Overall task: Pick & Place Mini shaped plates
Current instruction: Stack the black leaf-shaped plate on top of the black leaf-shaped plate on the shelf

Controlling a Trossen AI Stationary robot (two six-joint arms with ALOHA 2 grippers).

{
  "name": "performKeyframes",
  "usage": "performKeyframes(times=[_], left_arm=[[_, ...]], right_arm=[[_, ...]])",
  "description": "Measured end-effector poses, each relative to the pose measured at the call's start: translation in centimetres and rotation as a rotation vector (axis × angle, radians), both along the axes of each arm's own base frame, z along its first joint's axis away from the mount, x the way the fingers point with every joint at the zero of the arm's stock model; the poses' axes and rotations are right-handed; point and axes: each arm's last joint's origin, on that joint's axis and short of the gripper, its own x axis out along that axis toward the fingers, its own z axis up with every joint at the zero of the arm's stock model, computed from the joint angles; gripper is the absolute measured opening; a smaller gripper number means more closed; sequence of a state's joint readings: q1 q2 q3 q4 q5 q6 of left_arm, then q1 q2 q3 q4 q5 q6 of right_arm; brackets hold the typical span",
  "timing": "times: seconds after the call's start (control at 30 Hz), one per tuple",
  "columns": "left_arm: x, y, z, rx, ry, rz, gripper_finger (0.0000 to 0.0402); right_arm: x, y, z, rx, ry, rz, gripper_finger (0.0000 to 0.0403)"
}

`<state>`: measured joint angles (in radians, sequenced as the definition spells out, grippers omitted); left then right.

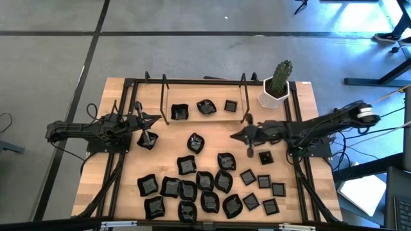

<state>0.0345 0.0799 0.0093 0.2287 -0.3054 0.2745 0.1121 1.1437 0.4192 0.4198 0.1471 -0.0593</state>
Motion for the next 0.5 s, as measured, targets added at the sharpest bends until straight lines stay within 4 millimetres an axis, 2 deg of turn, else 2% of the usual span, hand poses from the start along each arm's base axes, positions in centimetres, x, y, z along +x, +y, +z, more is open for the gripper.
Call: performKeyframes(times=[0.27, 0.5], left_arm=[[0.0, 0.0, 0.0, 0.000, 0.000, 0.001, 0.0004], [0.0, 0.0, 0.0, 0.000, 0.000, 0.000, 0.0006]], right_arm=[[6.0, 1.0, 0.4, -0.077, 0.080, 0.032, 0.0013], [11.3, 1.8, -1.0, -0.233, 0.390, 0.131, 0.0050]])
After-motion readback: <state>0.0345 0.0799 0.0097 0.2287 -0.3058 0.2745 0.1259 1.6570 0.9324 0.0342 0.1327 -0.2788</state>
